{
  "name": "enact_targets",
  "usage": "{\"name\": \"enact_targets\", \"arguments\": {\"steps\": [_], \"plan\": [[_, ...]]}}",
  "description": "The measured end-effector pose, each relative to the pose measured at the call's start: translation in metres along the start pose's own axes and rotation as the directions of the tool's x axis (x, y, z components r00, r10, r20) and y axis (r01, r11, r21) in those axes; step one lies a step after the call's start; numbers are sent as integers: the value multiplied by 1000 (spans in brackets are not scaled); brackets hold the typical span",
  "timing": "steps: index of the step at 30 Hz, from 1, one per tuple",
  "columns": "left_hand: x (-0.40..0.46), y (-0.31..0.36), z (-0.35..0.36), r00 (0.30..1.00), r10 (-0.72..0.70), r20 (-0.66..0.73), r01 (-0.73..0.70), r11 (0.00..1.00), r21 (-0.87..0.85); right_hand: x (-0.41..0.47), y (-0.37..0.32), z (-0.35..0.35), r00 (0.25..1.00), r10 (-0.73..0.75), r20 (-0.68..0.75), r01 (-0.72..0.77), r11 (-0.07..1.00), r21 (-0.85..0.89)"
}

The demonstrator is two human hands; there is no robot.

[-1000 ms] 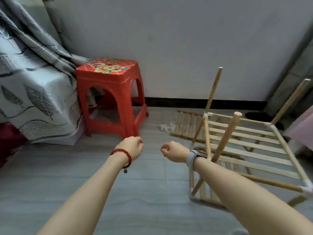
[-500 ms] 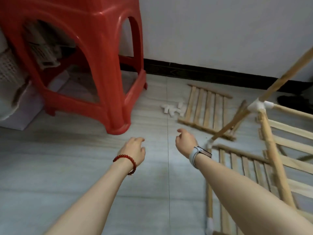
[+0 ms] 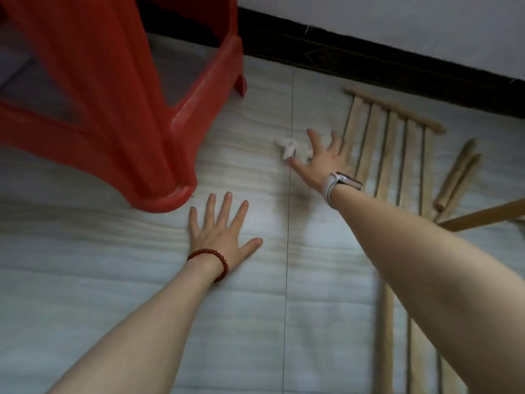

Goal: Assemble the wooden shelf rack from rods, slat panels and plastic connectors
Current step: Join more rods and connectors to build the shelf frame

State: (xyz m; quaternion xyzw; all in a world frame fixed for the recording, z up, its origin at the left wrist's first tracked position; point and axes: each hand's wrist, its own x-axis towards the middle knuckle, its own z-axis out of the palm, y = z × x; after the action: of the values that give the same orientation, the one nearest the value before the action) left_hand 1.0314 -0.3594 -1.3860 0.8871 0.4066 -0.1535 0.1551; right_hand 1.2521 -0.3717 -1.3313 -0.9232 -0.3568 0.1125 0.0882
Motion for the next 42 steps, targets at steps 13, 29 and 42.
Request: {"name": "enact_targets", "arguments": {"steps": [13, 29, 42], "plan": [[8, -7, 0, 998, 31, -51, -40, 984, -174, 3, -19, 35, 970, -199, 142, 217, 969, -122], [-116, -31, 31, 956, 213, -200, -283, 844, -455, -249, 1, 71, 930, -366, 31, 351, 910, 222], [-178, 13, 20, 958, 286, 37, -269, 932, -243, -322, 8, -1, 971, 215, 103, -228, 708, 668]]}}
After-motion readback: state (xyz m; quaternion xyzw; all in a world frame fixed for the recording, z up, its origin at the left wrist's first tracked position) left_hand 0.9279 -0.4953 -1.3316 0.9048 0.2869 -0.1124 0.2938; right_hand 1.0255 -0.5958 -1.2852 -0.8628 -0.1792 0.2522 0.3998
